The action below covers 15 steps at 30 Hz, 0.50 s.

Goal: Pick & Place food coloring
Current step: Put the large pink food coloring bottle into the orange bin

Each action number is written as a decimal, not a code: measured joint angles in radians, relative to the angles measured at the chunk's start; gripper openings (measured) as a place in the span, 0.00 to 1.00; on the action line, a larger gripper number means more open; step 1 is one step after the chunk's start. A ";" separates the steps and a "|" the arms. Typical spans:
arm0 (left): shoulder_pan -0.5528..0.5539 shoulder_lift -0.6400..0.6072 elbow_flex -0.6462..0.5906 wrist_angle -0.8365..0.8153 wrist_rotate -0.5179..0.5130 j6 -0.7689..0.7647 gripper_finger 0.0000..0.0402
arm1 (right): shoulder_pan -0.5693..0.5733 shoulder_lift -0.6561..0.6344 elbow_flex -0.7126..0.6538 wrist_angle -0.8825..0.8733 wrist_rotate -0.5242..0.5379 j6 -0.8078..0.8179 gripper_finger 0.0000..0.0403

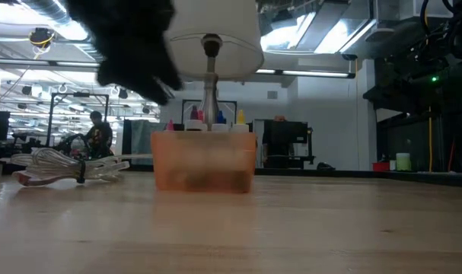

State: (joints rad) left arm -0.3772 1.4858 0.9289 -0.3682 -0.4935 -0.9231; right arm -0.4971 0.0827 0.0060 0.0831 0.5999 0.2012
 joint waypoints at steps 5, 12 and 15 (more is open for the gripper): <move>-0.005 -0.213 -0.153 -0.001 0.114 0.028 0.54 | 0.000 0.000 0.000 0.000 0.000 0.000 0.80; 0.060 -0.452 -0.274 -0.132 0.153 0.020 0.51 | 0.000 0.000 0.000 0.000 0.000 0.000 0.80; 0.118 -0.511 -0.278 -0.220 0.149 0.020 0.50 | 0.000 0.000 0.000 0.000 0.000 0.000 0.80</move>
State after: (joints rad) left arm -0.2593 0.9753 0.6510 -0.5878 -0.3441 -0.9030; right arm -0.4969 0.0830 0.0059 0.0832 0.5999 0.2012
